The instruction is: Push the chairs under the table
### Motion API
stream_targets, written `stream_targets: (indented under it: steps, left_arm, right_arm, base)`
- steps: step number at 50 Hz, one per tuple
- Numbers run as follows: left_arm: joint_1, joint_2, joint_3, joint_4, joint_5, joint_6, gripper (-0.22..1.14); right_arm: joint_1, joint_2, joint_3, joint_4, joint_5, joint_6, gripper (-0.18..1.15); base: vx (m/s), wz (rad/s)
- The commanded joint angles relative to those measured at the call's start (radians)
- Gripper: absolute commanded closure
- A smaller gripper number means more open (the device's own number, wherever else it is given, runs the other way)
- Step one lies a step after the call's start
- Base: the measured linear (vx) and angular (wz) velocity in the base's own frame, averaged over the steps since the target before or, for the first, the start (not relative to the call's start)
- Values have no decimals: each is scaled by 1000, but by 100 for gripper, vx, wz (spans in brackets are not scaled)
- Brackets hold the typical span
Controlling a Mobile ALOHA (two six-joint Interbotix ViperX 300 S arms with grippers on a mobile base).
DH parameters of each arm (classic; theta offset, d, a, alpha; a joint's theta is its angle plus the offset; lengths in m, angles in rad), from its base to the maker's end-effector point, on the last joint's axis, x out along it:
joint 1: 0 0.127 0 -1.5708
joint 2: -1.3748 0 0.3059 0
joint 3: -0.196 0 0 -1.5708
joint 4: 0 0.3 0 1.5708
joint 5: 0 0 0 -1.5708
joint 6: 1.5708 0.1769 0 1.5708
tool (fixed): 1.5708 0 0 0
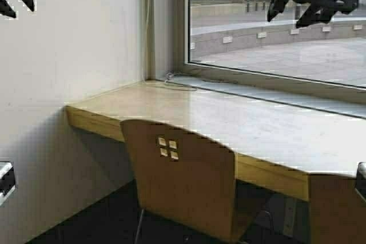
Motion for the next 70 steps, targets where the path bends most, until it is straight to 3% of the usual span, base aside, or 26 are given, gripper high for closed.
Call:
stream_targets:
  steps: [1, 70]
  left_arm:
    - [-2, -9, -17, 0, 14, -2, 17]
    - [-2, -17, -25, -3, 20, -34, 17]
  right_arm:
    - [8, -11, -17, 0, 32, 2, 5]
    - [15, 54, -66, -23, 75, -6, 5]
  base:
    - [-26, 11]
    - [-34, 9]
